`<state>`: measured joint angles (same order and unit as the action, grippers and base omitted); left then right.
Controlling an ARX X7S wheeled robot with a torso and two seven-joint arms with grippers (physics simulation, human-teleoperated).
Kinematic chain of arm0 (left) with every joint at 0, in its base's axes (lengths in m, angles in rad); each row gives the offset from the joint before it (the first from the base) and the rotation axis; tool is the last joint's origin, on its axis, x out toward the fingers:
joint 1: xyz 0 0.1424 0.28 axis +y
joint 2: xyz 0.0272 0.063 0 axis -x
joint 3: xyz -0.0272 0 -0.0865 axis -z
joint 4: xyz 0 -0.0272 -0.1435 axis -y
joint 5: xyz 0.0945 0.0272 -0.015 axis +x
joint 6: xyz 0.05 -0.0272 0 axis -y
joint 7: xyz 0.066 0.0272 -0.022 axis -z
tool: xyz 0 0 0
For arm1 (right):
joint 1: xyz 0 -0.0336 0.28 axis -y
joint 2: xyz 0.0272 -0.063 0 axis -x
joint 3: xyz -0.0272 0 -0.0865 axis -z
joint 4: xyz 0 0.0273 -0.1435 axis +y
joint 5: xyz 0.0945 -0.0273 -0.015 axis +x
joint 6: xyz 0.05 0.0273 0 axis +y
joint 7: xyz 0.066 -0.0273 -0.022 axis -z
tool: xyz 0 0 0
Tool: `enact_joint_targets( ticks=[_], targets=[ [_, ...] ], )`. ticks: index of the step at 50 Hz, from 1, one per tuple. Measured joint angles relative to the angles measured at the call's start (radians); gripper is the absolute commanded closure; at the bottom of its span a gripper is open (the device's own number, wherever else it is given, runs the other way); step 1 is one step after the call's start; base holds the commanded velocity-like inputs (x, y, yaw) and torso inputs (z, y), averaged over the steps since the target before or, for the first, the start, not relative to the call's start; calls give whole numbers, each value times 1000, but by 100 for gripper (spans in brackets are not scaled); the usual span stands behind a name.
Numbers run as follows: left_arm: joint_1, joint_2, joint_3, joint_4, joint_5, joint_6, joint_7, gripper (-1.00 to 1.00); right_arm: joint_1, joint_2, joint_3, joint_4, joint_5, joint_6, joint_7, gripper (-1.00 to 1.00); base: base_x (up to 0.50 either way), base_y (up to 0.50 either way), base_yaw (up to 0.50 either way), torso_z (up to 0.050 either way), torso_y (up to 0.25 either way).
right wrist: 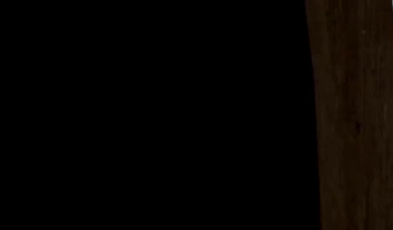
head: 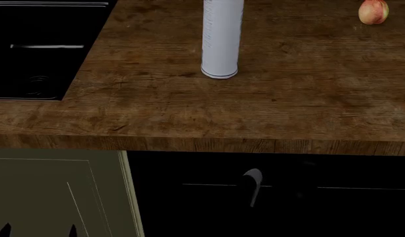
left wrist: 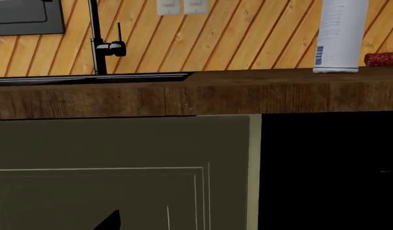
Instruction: Open the dishwasher door
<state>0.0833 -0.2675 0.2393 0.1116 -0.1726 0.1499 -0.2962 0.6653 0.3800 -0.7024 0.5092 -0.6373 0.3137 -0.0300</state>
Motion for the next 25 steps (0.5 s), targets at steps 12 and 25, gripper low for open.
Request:
enact_joint_targets(
  ticks=[12,25],
  targets=[
    [-7,-8,0,3,-7,-13,-4,-100,-104,62,16,-189,-5,67,-39,100,0,0,-2,0,0],
    [-7,-23,-9,23,-16,-37,-16,-100,-216,118,39,-364,-15,129,-68,100,0,0,-1,0,0]
  ],
)
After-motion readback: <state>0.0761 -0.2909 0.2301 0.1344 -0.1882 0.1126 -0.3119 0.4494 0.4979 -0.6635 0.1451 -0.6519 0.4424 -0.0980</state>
